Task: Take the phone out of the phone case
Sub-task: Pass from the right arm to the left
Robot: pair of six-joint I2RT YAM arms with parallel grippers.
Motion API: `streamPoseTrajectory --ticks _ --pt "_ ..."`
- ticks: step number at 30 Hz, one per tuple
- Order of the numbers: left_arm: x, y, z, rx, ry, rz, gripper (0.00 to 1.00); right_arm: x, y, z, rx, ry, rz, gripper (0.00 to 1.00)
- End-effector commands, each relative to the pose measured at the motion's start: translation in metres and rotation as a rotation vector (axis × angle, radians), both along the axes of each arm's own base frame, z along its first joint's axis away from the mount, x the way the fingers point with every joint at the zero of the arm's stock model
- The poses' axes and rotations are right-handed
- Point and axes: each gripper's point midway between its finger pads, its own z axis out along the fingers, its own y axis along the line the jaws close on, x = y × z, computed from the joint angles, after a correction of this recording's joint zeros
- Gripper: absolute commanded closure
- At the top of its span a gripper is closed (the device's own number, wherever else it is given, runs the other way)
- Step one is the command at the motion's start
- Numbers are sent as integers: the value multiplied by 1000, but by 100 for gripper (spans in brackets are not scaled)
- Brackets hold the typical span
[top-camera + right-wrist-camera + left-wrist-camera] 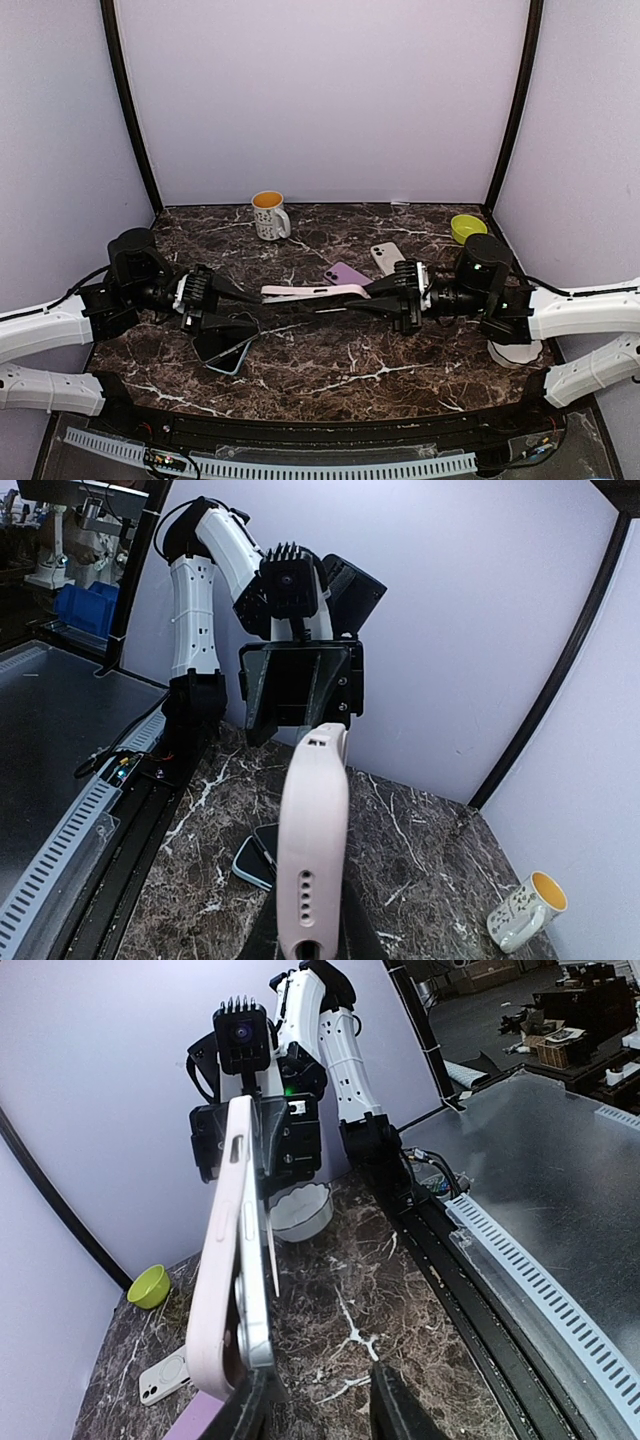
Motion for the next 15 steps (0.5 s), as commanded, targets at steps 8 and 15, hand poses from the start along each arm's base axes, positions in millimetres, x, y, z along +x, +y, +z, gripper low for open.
streamPoseTrajectory --ticks 8,15 --pt "12 -1 9 -18 -63 69 62 -18 3 47 137 -93 95 100" --pt "5 -2 9 -23 -48 27 63 -16 5 48 148 -93 88 100"
